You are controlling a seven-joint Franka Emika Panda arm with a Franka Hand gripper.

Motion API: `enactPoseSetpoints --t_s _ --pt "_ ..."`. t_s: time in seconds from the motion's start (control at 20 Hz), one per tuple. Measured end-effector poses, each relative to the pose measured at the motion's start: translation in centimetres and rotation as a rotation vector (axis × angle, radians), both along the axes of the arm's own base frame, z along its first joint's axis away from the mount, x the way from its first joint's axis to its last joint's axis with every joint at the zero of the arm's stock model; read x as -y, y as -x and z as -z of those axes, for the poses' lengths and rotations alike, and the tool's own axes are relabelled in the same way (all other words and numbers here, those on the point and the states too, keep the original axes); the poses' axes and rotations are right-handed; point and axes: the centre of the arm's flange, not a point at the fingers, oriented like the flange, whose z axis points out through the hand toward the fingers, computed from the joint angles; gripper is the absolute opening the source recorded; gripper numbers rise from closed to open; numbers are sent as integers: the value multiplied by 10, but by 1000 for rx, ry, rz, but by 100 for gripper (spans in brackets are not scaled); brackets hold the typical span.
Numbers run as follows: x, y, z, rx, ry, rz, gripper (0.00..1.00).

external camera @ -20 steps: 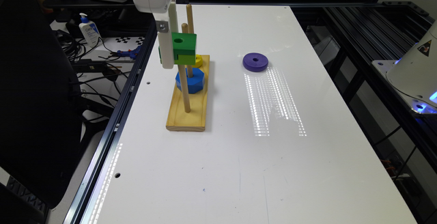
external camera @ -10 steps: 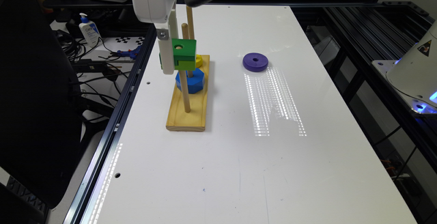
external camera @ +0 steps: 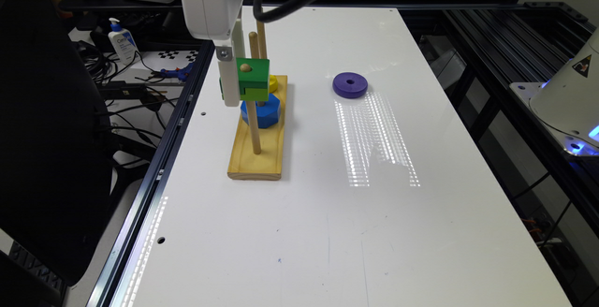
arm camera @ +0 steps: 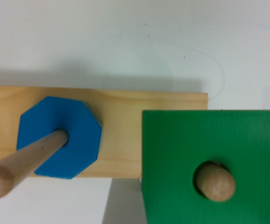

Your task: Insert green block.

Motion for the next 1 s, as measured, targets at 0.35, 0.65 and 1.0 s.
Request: enactPoseSetpoints --t_s 0.35,0.65,1.0 --pt "0 -1 10 -2 1 -2 0" --pt "0 -2 16 -7 1 -3 0" --pt "1 -2 17 -7 2 -1 0"
